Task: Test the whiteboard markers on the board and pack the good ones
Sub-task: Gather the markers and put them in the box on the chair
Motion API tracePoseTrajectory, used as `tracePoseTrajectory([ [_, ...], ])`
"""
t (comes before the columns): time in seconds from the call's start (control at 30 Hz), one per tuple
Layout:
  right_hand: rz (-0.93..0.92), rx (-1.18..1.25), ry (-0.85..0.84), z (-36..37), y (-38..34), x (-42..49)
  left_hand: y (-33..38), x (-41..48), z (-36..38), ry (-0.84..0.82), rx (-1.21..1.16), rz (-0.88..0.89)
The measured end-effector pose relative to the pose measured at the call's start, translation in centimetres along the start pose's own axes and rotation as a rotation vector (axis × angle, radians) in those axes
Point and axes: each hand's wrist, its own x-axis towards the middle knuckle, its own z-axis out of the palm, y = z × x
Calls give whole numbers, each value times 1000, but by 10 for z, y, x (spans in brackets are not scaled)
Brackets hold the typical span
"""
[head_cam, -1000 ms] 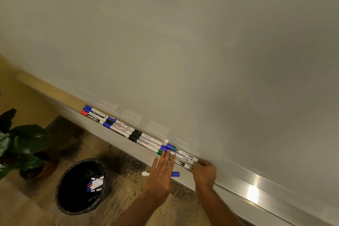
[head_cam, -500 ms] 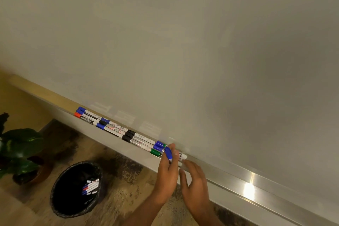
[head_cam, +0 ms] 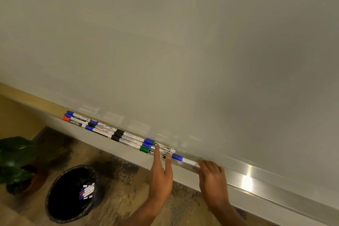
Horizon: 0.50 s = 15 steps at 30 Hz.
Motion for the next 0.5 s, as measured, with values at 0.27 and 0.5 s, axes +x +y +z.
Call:
tracePoseTrajectory([
  [0.27, 23, -148, -142, 14, 8, 4, -37, -11, 25, -478, 865, 469],
  [0.5, 10, -125, -165, 24, 5, 5, -37, 4, 37, -453, 966, 574],
])
